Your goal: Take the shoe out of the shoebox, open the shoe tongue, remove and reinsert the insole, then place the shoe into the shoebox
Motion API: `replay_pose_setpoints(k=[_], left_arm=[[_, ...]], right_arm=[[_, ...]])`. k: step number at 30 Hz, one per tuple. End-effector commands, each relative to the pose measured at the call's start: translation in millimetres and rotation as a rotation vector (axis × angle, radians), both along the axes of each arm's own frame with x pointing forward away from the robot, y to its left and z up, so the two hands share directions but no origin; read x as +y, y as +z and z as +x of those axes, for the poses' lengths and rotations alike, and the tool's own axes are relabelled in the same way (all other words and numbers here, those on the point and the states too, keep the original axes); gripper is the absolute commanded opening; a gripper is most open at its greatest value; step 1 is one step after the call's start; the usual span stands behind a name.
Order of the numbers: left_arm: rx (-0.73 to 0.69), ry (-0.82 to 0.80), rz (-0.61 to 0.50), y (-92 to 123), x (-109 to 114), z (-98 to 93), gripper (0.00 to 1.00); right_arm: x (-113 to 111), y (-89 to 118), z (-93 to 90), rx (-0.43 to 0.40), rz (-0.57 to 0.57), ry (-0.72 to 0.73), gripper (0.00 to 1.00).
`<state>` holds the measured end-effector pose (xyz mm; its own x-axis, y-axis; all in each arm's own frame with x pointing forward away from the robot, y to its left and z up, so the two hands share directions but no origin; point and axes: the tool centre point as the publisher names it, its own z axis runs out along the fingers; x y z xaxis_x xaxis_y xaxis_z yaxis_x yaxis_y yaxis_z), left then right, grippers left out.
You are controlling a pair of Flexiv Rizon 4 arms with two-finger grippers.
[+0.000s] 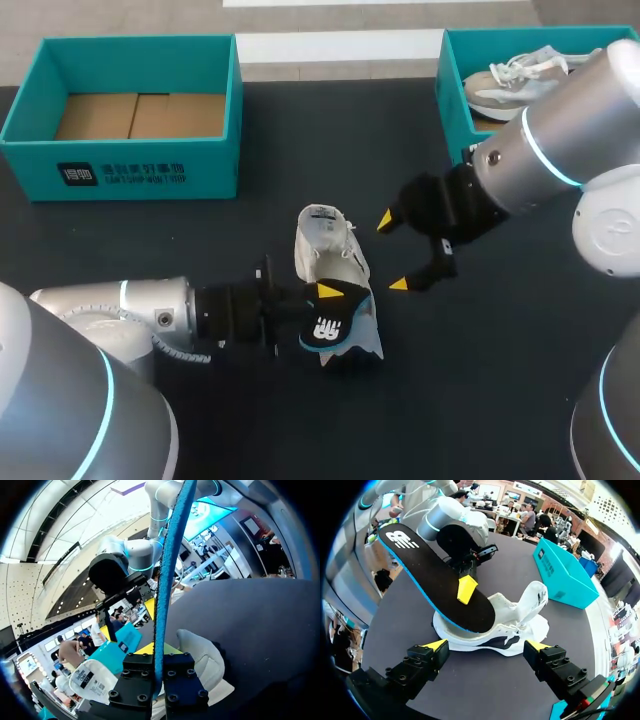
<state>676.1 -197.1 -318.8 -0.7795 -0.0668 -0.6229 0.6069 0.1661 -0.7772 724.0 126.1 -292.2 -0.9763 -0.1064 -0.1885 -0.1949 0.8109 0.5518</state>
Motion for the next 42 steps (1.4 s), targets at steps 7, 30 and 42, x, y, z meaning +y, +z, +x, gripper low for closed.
replay_pose_setpoints(k=[7, 30, 42], left_arm=[[-0.029, 0.012, 0.007, -14.2, -8.7, 26.3, 0.00], [-0.018, 0.058, -0.002, -19.7, -9.6, 45.6, 0.19], [-0.024, 0.049, 0.016, 3.7, -5.3, 30.7, 0.29]], right_arm=[[1.4, -1.3, 0.5, 0.000, -0.001, -0.001, 1.00], [1.4, -1.3, 0.5, 0.000, -0.001, -0.001, 1.00], [1.4, -1.3, 0.5, 0.000, -0.001, -0.001, 1.00]])
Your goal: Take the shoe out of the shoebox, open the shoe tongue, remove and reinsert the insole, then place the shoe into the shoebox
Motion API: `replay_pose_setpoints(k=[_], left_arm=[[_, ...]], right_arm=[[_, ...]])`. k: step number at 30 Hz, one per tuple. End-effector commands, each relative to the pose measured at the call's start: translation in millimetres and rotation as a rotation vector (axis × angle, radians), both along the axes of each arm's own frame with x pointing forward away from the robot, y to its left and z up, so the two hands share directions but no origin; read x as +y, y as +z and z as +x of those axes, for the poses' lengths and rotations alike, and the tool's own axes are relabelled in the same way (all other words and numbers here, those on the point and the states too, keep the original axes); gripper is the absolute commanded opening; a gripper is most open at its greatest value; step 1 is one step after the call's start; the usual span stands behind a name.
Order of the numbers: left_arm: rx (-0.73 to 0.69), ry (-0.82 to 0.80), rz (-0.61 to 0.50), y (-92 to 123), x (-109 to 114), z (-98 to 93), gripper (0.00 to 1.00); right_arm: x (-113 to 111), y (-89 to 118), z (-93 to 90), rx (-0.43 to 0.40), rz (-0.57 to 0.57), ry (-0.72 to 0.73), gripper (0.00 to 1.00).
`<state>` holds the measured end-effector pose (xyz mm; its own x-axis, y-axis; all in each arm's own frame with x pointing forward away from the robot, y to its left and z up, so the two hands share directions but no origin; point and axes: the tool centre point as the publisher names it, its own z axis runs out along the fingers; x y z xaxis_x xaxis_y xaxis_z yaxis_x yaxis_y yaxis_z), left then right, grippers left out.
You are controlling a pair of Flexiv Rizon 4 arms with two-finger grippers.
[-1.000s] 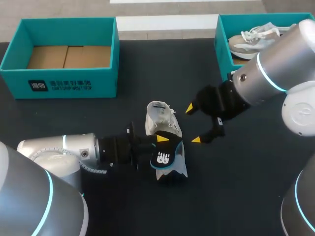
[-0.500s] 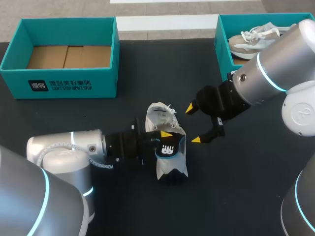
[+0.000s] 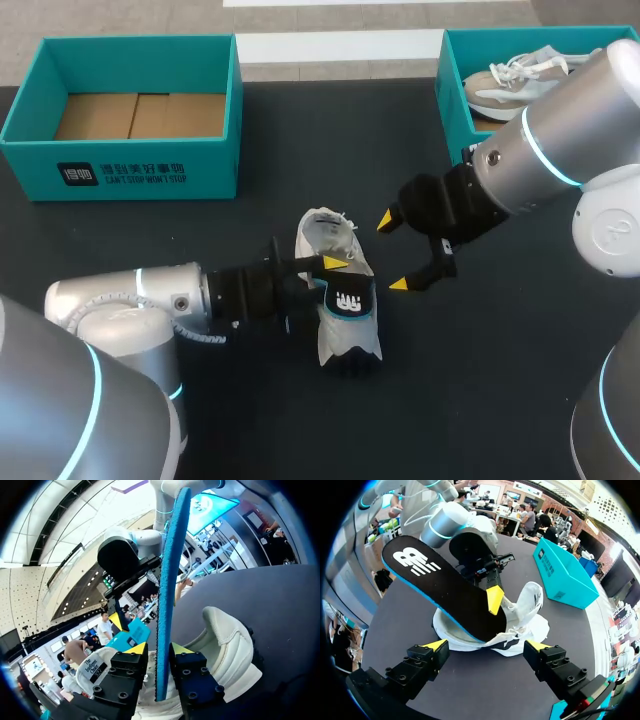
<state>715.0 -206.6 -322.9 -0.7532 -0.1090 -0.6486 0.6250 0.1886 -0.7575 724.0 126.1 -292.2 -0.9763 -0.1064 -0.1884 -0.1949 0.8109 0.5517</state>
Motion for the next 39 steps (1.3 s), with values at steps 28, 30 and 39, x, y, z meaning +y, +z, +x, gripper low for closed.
replay_pose_setpoints(k=[28, 30, 39], left_arm=[[0.041, 0.066, 0.195, -11.1, 4.2, -16.7, 0.00], [0.041, 0.065, 0.194, -14.4, 3.3, -11.4, 0.00], [0.022, 0.082, 0.215, -25.2, 2.1, 11.8, 0.00]], right_arm=[[1.4, -1.3, 0.4, 0.000, 0.000, -0.001, 1.00], [1.4, -1.3, 0.4, 0.000, 0.000, -0.001, 1.00], [1.4, -1.3, 0.4, 0.000, 0.000, -0.001, 1.00]])
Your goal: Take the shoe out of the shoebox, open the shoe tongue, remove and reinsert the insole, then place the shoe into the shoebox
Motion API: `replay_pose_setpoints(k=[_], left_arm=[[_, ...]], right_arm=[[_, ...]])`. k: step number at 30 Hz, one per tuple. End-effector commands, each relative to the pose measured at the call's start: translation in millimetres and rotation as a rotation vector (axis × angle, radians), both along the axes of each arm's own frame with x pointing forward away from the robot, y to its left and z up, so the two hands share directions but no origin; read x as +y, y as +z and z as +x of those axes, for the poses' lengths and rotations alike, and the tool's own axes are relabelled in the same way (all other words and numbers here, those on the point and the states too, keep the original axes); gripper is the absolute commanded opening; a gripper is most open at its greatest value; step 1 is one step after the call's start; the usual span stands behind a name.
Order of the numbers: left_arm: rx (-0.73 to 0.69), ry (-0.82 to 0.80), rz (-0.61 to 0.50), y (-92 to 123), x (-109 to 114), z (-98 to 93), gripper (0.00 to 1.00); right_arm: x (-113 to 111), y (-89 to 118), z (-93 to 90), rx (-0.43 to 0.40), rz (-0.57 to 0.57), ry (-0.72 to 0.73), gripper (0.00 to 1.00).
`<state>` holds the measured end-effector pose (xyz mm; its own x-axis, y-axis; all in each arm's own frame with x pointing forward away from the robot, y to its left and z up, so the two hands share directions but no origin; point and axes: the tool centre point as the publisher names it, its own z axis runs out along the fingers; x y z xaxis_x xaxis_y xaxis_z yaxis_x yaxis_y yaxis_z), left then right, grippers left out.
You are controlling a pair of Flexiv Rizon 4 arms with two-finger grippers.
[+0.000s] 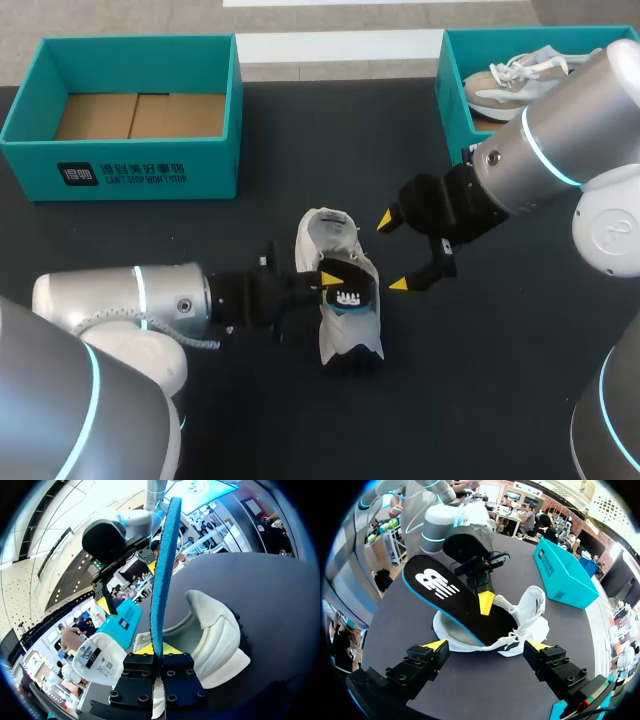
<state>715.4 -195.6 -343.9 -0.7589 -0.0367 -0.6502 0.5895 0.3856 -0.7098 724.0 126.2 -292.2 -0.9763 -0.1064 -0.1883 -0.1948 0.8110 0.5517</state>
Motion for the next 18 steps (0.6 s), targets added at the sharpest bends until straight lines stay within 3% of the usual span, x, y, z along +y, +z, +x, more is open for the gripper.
replay_pose_setpoints(k=[1, 7, 9, 12, 18], left_arm=[[0.005, 0.008, 0.017, -5.0, -8.2, 12.8, 0.00], [0.021, 0.029, 0.019, -5.0, -0.5, 11.2, 0.00], [0.023, 0.029, 0.014, -1.5, 1.4, 6.5, 0.26], [0.014, 0.024, 0.004, 5.0, 3.7, -0.5, 0.42], [-0.008, 0.005, -0.019, 20.8, 7.6, -13.8, 0.38]], right_arm=[[1.3, -1.3, 0.4, 0.000, 0.000, -0.001, 1.00], [1.3, -1.3, 0.4, 0.000, 0.000, -0.001, 1.00], [1.3, -1.3, 0.4, 0.000, 0.000, -0.001, 1.00], [1.3, -1.3, 0.4, 0.000, 0.000, -0.001, 1.00], [1.3, -1.3, 0.4, 0.000, 0.000, -0.001, 1.00]])
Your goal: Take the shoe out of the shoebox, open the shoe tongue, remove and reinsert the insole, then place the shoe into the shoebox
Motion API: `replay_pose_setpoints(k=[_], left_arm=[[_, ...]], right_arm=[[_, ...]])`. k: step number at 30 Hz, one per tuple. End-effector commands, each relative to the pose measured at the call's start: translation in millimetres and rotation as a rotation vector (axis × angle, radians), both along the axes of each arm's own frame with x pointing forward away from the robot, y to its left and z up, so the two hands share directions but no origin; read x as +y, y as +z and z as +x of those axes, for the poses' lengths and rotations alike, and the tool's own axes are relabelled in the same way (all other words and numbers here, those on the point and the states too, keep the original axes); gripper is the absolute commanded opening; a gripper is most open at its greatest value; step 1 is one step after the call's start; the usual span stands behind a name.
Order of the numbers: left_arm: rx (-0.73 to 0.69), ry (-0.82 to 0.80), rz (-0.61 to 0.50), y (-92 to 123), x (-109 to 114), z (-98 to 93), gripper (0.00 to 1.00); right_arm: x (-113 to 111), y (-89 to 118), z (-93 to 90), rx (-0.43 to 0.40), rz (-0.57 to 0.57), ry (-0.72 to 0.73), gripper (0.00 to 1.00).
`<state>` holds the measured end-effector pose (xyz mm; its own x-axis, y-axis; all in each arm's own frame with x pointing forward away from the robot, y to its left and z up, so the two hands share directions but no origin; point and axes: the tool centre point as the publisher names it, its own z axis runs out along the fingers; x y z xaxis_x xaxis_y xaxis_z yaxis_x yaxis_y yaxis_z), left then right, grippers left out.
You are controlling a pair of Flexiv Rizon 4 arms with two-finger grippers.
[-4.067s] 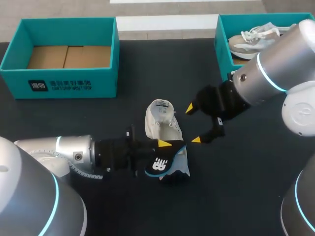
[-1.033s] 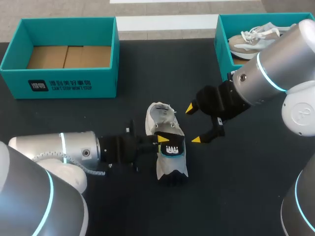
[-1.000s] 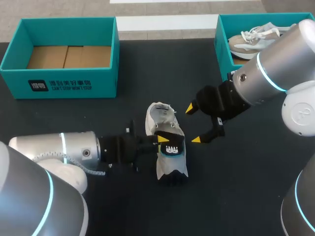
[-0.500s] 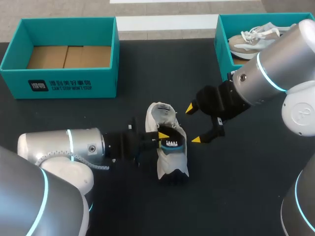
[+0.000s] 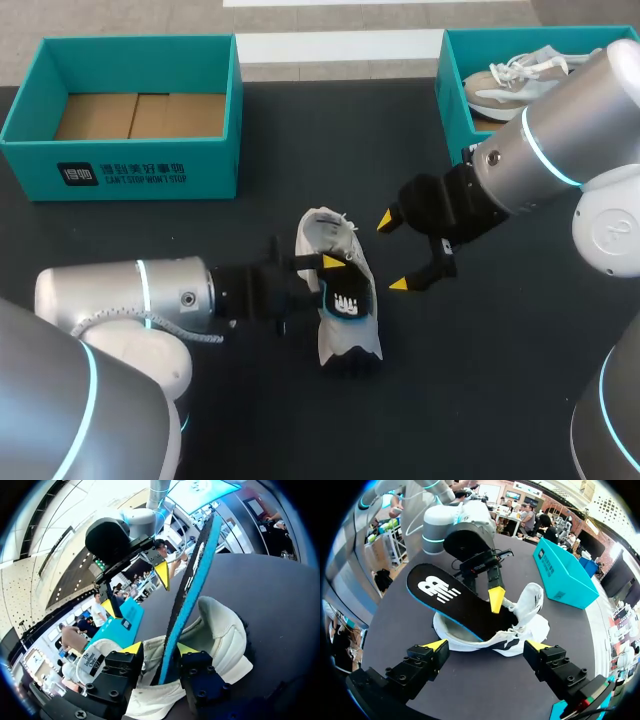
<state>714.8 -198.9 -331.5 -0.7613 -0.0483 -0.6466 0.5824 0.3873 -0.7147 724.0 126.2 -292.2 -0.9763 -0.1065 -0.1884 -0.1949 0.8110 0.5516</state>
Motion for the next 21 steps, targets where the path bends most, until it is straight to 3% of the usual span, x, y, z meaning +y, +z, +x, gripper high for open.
replay_pose_setpoints(k=[1, 8, 9, 11, 21], left_arm=[[-0.017, -0.010, -0.016, 10.7, 10.4, -15.4, 0.38], [-0.038, -0.039, -0.024, 18.0, 2.6, -28.4, 0.31], [-0.038, -0.045, -0.021, 16.7, 1.1, -29.8, 0.25], [-0.025, -0.056, -0.021, 12.7, -2.0, -31.5, 0.00], [-0.011, -0.056, 0.000, -16.9, -12.5, -21.0, 0.00]], right_arm=[[1.3, -1.3, 0.4, 0.000, 0.000, -0.001, 1.00], [1.3, -1.3, 0.4, 0.000, 0.000, -0.001, 1.00], [1.3, -1.3, 0.4, 0.000, 0.000, -0.001, 1.00], [1.3, -1.3, 0.4, 0.000, 0.000, -0.001, 1.00], [1.3, -1.3, 0.4, 0.000, 0.000, -0.001, 1.00]])
